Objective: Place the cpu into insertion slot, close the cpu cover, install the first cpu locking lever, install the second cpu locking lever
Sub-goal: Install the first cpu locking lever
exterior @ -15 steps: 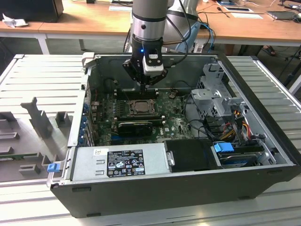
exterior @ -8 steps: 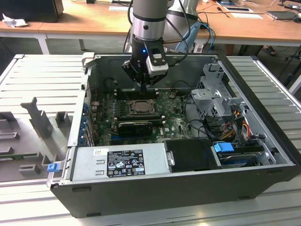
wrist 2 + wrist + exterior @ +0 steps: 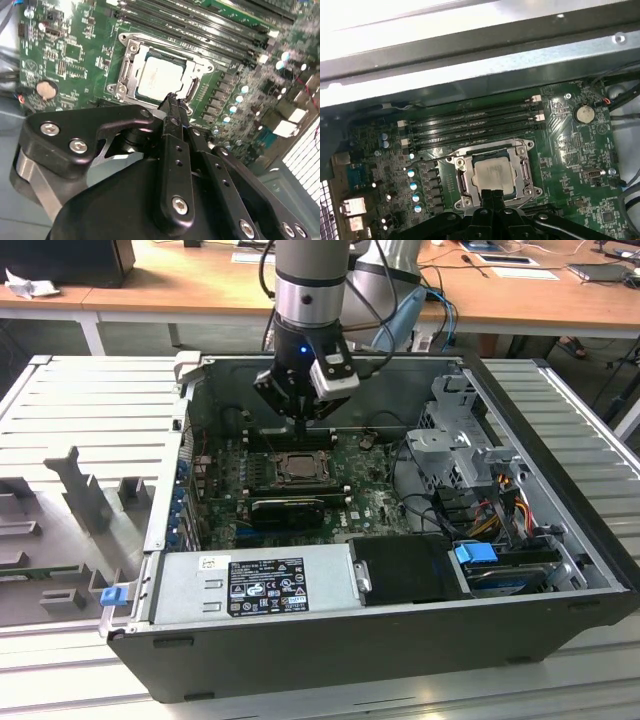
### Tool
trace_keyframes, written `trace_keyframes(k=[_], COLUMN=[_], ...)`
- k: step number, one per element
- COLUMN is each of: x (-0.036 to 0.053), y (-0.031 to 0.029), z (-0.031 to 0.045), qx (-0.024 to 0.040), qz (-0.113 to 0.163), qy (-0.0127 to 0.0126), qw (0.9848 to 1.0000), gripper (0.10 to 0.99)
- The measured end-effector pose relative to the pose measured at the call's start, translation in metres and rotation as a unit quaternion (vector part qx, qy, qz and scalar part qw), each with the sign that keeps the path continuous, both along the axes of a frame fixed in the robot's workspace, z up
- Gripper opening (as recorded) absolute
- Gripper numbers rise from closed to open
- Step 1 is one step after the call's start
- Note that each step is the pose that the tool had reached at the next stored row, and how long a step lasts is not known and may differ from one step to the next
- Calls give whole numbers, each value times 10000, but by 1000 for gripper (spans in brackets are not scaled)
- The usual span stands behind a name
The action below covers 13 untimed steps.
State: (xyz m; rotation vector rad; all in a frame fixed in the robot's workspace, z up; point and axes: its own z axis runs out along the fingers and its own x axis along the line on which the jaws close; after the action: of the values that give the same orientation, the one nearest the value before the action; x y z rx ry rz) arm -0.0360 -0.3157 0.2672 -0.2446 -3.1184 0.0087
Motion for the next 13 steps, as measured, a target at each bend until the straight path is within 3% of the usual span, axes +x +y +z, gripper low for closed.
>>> trace_keyframes(k=[4,6,13], x=[0,-28,-329], y=[1,1,1], z=[-3,-8,-12], qx=[1,2,13], qz=[505,543,544], qy=[0,-7,-49], qw=[9987,9985,9985], gripper=[106,106,106])
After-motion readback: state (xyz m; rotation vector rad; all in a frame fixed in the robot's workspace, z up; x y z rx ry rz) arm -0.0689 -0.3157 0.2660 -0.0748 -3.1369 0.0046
